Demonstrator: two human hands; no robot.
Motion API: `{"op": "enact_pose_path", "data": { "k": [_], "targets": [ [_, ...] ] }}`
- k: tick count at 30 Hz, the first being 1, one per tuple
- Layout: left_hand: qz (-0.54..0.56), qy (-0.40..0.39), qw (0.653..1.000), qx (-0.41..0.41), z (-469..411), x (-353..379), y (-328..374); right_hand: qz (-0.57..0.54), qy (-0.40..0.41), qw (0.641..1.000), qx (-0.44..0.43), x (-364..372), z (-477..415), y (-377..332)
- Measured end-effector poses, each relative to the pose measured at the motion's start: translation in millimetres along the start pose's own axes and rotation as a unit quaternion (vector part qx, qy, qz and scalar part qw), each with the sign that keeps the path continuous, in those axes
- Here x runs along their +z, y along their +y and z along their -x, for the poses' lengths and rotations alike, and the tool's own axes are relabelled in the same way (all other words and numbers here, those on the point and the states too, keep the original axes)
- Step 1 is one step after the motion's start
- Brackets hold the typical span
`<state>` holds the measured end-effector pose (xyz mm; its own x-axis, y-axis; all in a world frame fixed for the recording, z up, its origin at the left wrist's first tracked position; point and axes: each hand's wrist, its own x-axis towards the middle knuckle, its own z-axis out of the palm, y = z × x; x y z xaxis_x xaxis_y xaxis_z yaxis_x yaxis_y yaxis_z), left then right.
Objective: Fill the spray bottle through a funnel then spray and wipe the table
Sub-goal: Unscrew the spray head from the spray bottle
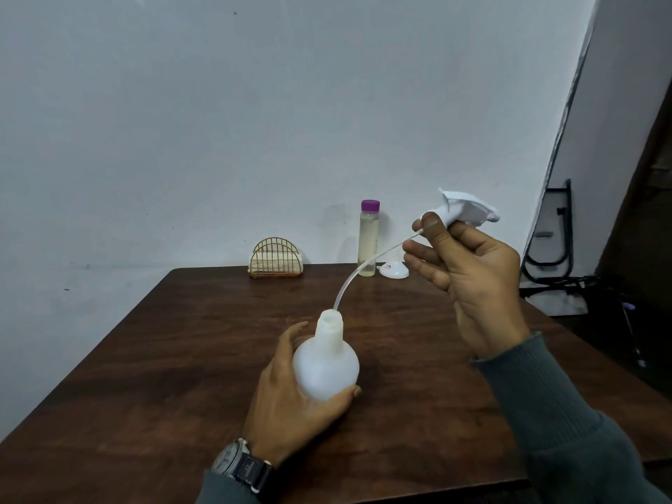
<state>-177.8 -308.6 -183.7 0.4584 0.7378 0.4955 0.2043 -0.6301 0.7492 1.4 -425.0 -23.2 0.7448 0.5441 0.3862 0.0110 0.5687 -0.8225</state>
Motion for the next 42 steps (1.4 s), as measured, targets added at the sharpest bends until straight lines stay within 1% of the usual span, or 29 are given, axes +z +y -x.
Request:
{"op": "enact_pose_path", "data": {
  "k": [6, 9, 13, 19, 26, 30, 34, 37, 42],
  "targets": [
    [0.001, -0.002, 1.0, 0.01, 0.2, -0.3, -1.0, -0.02, 0.057, 0.998, 0.028, -6.9, -6.3, 1.5],
    [0.005, -0.01, 1.0, 0.015, 0.3, -0.7, -1.7, -0.054, 0.071, 0.994, 0.06, -10.4, -10.4, 4.1],
    [0.0, -0.03, 0.999, 0.018, 0.7, -0.8, -2.6, -0.087, 0.076, 0.989, 0.088, -14.3, -13.8, 7.0],
    [0.008, -0.027, 0.999, 0.026, 1.0, -0.9, -1.4, -0.106, 0.088, 0.987, 0.087, -21.6, -18.5, 2.2],
    [0.008, -0.025, 1.0, 0.015, 0.4, -1.5, -2.1, -0.133, 0.088, 0.983, 0.095, -26.9, -17.8, -0.2],
    [0.001, -0.009, 1.0, 0.0, -0.3, -0.3, -5.2, -0.161, 0.072, 0.978, 0.11, -28.9, -19.1, -0.5],
    [0.007, 0.041, 0.999, -0.015, -0.2, -2.0, -5.5, -0.176, 0.074, 0.973, 0.126, -33.2, -24.0, 2.1],
    [0.019, 0.054, 0.998, -0.022, -0.2, -2.4, -4.2, -0.159, 0.079, 0.972, 0.153, -42.1, -32.5, 10.8],
    [0.021, 0.039, 0.999, -0.019, 0.9, -2.9, -3.4, -0.029, 0.069, 0.968, 0.237, -59.4, -61.8, 37.9]
  ]
}}
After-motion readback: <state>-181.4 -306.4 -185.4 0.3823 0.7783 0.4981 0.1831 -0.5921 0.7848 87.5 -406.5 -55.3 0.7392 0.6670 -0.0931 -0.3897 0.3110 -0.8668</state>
